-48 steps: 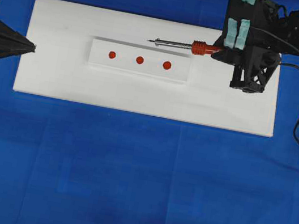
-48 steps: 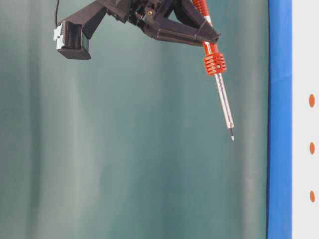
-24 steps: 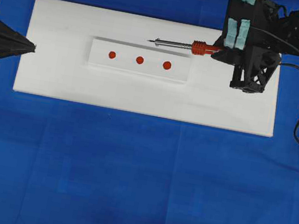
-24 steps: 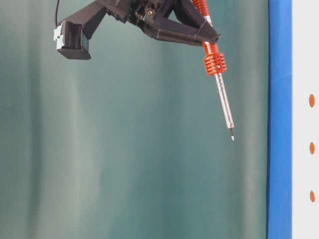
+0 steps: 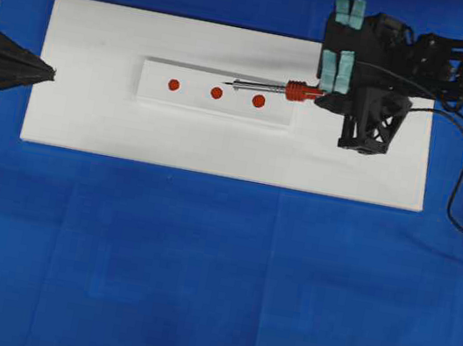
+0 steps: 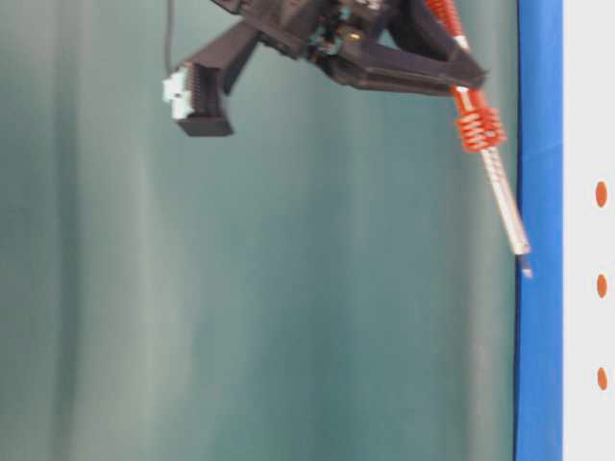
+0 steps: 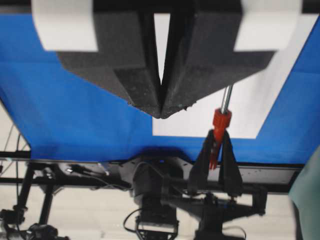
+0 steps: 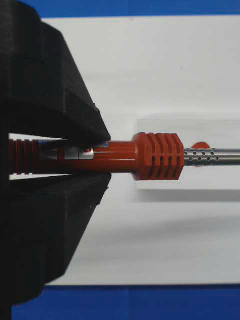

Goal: Touch the tip of the soldering iron to the mark.
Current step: 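Lower the iron tip onto the middle red dot and hold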

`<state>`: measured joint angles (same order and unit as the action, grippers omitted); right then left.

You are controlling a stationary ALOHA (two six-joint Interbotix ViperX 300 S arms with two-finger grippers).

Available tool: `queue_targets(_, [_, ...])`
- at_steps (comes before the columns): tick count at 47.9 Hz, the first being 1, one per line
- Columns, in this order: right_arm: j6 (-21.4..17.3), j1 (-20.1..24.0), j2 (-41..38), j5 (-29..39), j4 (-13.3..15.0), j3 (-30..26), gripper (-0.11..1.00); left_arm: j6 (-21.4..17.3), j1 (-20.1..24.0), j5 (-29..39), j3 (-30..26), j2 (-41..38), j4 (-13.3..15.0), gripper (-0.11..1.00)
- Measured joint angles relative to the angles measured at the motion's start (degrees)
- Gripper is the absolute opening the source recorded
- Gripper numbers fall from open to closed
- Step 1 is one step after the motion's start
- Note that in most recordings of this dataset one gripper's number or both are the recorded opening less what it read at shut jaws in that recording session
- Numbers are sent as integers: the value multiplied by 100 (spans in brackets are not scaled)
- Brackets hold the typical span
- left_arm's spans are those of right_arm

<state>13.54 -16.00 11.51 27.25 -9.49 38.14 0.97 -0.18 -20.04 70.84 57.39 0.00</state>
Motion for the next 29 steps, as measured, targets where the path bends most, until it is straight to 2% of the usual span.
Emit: queue_targets(29, [-9, 9, -712, -510, 0, 70, 6, 0, 0, 0, 9, 0, 0, 0])
